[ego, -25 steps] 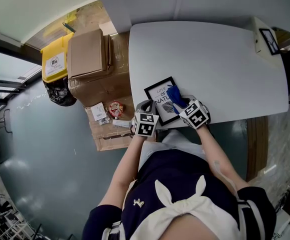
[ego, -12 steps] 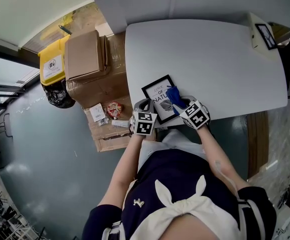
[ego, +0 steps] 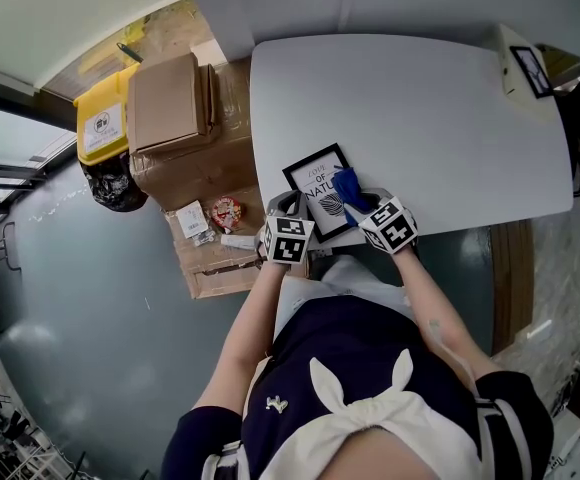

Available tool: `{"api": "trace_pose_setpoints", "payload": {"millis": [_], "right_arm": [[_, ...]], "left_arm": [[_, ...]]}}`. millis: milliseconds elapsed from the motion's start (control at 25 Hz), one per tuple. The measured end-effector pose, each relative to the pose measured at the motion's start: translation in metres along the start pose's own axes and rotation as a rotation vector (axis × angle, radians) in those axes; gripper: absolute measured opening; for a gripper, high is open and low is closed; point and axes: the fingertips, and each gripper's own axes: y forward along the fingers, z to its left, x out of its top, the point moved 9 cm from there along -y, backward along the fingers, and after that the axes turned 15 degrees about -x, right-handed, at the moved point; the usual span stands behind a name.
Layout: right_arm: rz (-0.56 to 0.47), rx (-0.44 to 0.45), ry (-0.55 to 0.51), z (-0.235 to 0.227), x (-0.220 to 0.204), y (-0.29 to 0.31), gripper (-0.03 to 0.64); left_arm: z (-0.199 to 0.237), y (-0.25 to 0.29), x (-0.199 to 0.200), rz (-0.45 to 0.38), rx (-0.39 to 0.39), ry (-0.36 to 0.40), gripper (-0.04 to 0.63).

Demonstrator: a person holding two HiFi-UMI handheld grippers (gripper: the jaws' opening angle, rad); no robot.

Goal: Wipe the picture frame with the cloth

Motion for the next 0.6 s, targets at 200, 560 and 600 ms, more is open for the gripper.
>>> {"api": "trace_pose_setpoints", "payload": {"millis": [200, 560, 600], "right_arm": [[0.011, -0.009, -0.044, 0.006, 0.003, 0.003, 0.092], [0.024, 0.015, -0.058, 0.024, 0.007, 0.004, 0.092], [0.025, 0.019, -0.061, 0.027, 0.007, 0.004, 0.092]], "left_arm": [[0.002, 0.000, -0.001, 0.001, -0.005, 0.009, 0.000], [0.000, 0.000, 0.000, 0.003, -0.011, 0.008, 0.000], [0.000, 0.000, 0.000, 0.004, -0.012, 0.007, 0.000]]}}
